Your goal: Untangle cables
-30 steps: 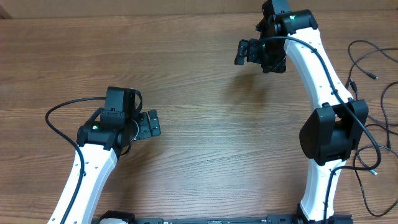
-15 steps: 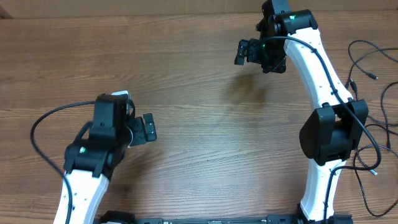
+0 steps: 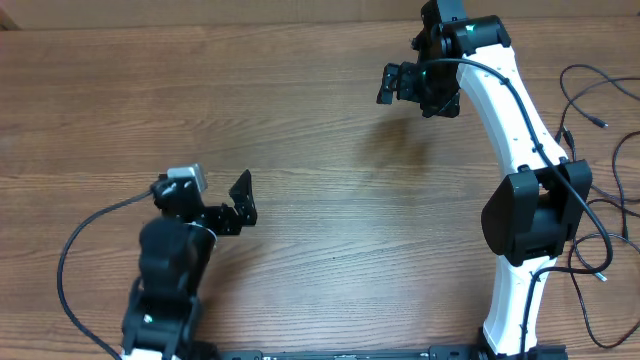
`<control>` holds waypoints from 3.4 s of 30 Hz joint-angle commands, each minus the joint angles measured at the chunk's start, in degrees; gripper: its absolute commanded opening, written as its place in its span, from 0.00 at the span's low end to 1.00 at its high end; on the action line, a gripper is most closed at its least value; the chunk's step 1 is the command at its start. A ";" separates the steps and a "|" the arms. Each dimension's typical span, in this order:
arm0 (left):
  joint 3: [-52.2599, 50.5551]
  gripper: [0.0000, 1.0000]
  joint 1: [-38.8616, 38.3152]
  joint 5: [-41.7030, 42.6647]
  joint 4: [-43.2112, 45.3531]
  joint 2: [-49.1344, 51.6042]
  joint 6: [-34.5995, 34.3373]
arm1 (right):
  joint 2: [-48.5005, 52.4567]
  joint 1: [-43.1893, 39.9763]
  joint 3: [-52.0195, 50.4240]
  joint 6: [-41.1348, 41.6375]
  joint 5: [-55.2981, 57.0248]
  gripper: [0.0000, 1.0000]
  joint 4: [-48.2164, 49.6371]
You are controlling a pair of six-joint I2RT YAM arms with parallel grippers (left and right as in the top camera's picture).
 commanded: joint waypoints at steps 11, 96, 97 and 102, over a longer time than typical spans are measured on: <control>-23.98 1.00 0.28 -6.14 39.39 -19.47 1.31 | -1.88 -0.11 0.44 -0.20 0.57 1.00 0.13; -24.46 1.00 14.03 4.98 1.51 -37.31 9.20 | -1.88 -0.11 0.44 -0.20 0.57 1.00 0.13; -24.48 1.00 13.73 4.83 -1.53 -37.31 9.27 | -1.88 -0.11 0.44 -0.20 0.57 1.00 0.13; -24.48 1.00 12.68 4.26 -1.38 -37.31 11.93 | -1.88 -0.11 0.44 -0.20 0.57 1.00 0.13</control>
